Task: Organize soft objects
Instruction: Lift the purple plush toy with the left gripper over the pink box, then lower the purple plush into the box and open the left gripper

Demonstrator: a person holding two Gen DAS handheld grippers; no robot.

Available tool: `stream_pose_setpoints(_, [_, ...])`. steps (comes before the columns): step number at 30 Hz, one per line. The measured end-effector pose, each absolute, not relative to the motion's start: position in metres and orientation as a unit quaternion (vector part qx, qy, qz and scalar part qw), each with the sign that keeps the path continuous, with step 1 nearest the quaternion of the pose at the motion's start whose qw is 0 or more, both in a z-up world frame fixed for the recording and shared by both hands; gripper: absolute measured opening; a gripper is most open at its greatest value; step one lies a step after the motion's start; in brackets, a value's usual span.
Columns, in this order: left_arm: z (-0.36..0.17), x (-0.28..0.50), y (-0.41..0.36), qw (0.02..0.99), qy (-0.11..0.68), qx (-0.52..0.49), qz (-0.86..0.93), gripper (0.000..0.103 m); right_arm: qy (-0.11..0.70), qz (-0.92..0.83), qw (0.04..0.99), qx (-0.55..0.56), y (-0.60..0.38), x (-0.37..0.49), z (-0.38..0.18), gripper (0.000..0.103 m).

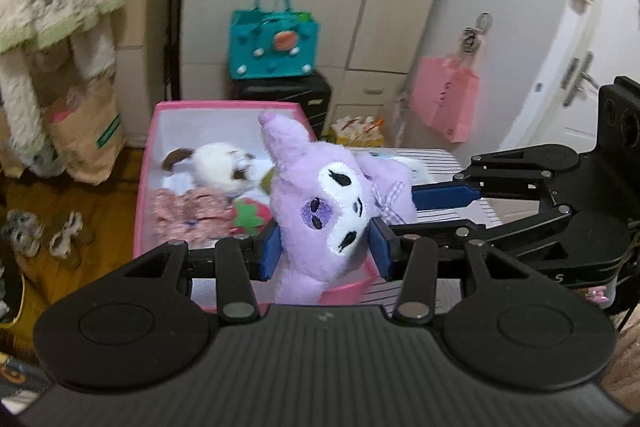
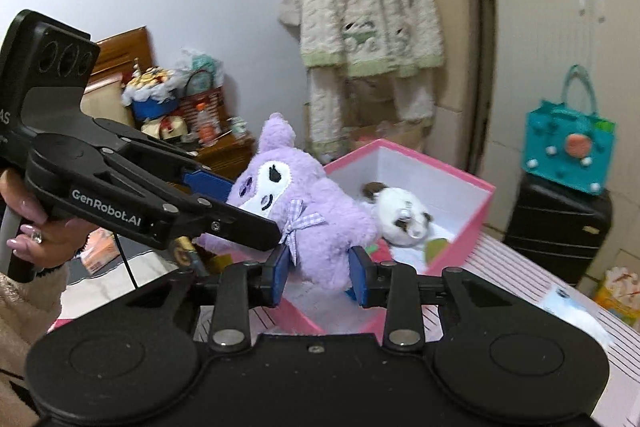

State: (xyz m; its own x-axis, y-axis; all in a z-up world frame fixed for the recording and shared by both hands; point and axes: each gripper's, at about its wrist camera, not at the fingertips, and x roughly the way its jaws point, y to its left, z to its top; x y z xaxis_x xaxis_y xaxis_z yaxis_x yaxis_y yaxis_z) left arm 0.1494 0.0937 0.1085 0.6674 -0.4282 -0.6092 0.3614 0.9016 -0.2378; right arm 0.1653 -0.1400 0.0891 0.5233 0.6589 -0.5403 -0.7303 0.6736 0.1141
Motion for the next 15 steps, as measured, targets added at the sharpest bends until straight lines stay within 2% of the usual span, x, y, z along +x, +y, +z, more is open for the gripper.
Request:
stream_pose_setpoints(5, [0.090,0.190,0.114,0.900,0.389,-0.062,-0.189,0.045,0.334,0.412,0.845,-0.059,-0.114,0.209,0.077,0.039])
stream_pose_setpoints(10, [0.079,0.229,0.105,0.881,0.445,-0.019,-0.156,0.043,0.412,0.402,0.817,-0.043,-0.094,0.255,0.054,0.039])
stream_pose_setpoints(15, [0.066,0.246,0.105,0.869,0.471,-0.010,-0.151,0.043,0.442,0.390,0.807,-0.039,-0.080,0.274,0.031,0.038])
